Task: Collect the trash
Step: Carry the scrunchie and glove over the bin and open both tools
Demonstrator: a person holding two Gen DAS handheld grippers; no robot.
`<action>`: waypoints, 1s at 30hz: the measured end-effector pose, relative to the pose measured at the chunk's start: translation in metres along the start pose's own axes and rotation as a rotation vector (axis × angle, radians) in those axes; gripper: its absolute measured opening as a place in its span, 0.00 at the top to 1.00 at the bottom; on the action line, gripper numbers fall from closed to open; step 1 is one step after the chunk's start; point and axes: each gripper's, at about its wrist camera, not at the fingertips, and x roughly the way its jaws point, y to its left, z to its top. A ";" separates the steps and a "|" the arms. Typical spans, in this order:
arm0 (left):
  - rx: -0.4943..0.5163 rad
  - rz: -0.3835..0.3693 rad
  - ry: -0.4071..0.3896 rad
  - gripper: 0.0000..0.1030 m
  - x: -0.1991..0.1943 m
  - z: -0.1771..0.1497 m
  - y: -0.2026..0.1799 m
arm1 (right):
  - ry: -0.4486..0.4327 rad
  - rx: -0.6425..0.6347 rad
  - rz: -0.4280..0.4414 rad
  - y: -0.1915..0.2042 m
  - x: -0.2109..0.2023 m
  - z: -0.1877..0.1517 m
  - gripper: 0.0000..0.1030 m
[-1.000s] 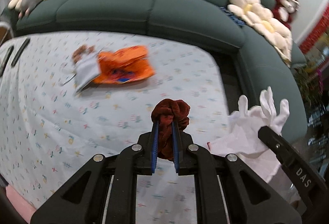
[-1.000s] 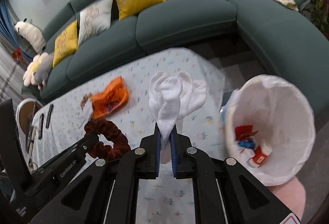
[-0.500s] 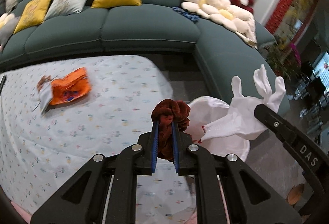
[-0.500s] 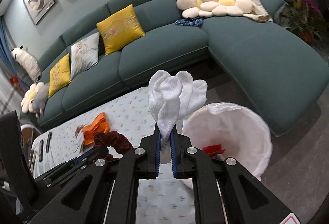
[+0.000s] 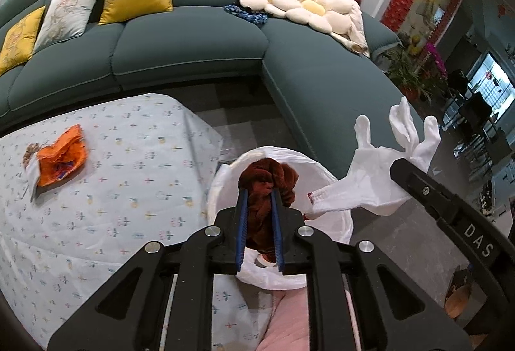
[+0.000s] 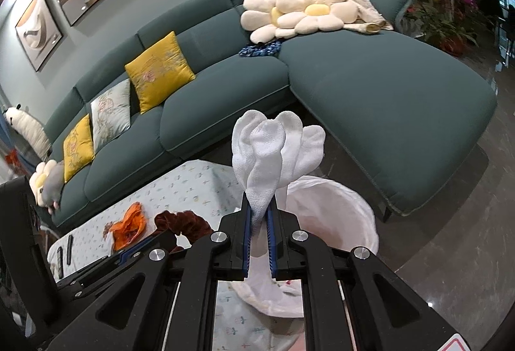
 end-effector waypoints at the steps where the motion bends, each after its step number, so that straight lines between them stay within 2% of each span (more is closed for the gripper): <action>1: 0.002 -0.008 0.000 0.84 0.002 0.000 -0.003 | 0.000 0.006 -0.004 -0.004 0.000 0.001 0.91; 2: 0.002 -0.004 0.004 0.80 0.003 0.001 -0.004 | 0.000 0.009 -0.007 -0.006 0.001 0.000 0.91; 3: 0.000 0.001 0.005 0.67 0.004 0.002 -0.005 | 0.001 0.011 -0.010 -0.006 0.001 0.000 0.91; 4: -0.004 0.002 0.000 0.62 0.004 0.002 -0.006 | 0.002 0.015 -0.015 -0.009 0.002 0.000 0.91; 9: -0.006 0.002 -0.005 0.61 0.007 0.003 -0.008 | 0.015 0.028 -0.017 -0.012 0.010 -0.001 0.91; 18: -0.056 0.038 0.003 0.57 0.010 -0.001 0.014 | 0.042 0.016 -0.006 -0.007 0.021 -0.004 0.89; 21: -0.074 0.051 0.004 0.55 0.009 -0.004 0.023 | 0.043 0.012 -0.009 -0.005 0.023 -0.003 0.86; 25: -0.094 0.076 -0.007 0.46 0.005 -0.008 0.035 | 0.049 0.009 -0.011 0.000 0.027 -0.003 0.76; 30: -0.115 0.090 -0.012 0.46 0.000 -0.010 0.045 | 0.043 -0.013 -0.014 0.009 0.027 -0.002 0.66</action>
